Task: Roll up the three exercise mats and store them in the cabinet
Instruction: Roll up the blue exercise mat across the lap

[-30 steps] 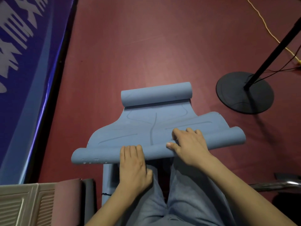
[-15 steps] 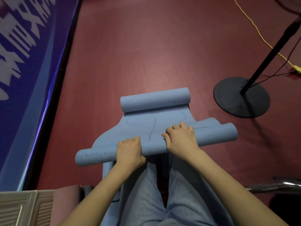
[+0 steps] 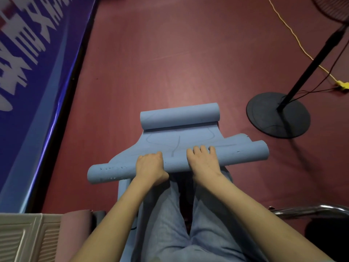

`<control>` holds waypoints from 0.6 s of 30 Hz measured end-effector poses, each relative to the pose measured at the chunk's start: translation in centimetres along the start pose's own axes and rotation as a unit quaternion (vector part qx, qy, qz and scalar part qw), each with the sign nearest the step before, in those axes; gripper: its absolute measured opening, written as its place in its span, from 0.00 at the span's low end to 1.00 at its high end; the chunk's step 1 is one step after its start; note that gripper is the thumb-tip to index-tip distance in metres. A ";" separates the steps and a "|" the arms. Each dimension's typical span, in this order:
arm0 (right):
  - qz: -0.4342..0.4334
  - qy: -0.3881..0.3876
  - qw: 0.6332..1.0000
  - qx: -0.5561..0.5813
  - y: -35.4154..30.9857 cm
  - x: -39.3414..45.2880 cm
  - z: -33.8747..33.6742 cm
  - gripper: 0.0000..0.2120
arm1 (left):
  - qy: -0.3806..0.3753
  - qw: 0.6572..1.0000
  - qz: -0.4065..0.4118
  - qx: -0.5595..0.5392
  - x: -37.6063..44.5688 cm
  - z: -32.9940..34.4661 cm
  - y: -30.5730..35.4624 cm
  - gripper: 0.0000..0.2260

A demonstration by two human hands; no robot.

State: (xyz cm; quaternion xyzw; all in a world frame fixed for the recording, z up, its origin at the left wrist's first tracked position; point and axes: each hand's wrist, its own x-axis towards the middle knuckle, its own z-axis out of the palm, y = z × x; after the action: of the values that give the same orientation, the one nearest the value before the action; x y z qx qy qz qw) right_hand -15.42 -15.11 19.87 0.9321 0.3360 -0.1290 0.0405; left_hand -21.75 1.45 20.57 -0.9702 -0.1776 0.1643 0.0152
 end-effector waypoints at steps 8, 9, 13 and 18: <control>-0.032 -0.014 0.999 -0.011 0.5 -1.4 -0.6 0.22 | 0.023 1.000 -0.002 -0.014 -2.9 -0.1 0.0 0.13; -0.038 -0.021 0.999 -0.014 0.4 -1.9 -0.7 0.23 | 0.032 0.999 -0.001 -0.011 -3.5 0.1 0.1 0.13; -0.054 -0.036 0.998 -0.023 -0.2 -4.5 -0.8 0.27 | 0.077 0.997 0.007 -0.013 -6.5 1.4 0.0 0.15; -0.068 -0.061 0.996 -0.018 -0.6 -6.8 0.5 0.23 | 0.113 0.992 0.025 -0.049 -9.7 5.4 0.5 0.23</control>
State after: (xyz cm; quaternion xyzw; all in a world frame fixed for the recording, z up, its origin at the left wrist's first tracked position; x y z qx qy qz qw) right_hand -20.95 -18.90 21.24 0.8965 0.3979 -0.1823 0.0689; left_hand -31.86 -2.56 18.41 -0.9863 -0.1580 0.0451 -0.0168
